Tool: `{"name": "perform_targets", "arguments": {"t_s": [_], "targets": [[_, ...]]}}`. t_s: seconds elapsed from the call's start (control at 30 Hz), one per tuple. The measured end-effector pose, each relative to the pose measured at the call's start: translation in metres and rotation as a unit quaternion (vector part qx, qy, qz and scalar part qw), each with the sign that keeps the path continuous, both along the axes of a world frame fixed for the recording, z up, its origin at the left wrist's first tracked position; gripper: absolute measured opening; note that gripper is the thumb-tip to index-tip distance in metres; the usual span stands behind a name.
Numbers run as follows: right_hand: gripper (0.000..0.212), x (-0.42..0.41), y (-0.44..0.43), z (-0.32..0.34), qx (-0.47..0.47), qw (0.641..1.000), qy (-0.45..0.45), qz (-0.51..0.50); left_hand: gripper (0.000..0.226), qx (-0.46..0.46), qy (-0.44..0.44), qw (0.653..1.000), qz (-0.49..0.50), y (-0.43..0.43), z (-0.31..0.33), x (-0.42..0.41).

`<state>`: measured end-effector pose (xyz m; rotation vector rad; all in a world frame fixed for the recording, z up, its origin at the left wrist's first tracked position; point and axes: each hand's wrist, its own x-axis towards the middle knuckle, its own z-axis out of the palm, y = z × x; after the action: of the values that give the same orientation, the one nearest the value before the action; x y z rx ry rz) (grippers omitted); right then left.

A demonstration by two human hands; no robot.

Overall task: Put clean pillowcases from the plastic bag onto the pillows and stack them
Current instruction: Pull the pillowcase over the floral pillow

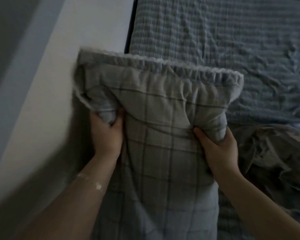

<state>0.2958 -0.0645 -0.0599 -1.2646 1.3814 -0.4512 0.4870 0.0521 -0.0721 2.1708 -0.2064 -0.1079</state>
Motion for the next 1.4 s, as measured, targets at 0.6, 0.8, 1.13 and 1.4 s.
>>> {"name": "perform_targets", "arguments": {"t_s": [0.6, 0.8, 1.13, 1.4], "targets": [[0.069, 0.082, 0.016, -0.067, -0.296, 0.815, 0.266, 0.420, 0.055, 0.418, -0.062, 0.858, -0.293, -0.033, -0.068, 0.002], [0.069, -0.067, 0.117, -0.055, -0.286, 0.809, 0.303, 0.415, 0.061, 0.418, -0.091, 0.830, -0.357, 0.061, -0.034, -0.131], [0.060, -0.002, 0.124, -0.076, -0.332, 0.820, 0.272, 0.379, 0.056, 0.418, -0.148, 0.840, -0.312, 0.076, -0.065, -0.082], [0.066, -0.079, 0.196, -0.085, -0.280, 0.800, 0.272, 0.456, 0.056, 0.424, -0.151, 0.810, -0.376, 0.144, -0.076, -0.108]]}}
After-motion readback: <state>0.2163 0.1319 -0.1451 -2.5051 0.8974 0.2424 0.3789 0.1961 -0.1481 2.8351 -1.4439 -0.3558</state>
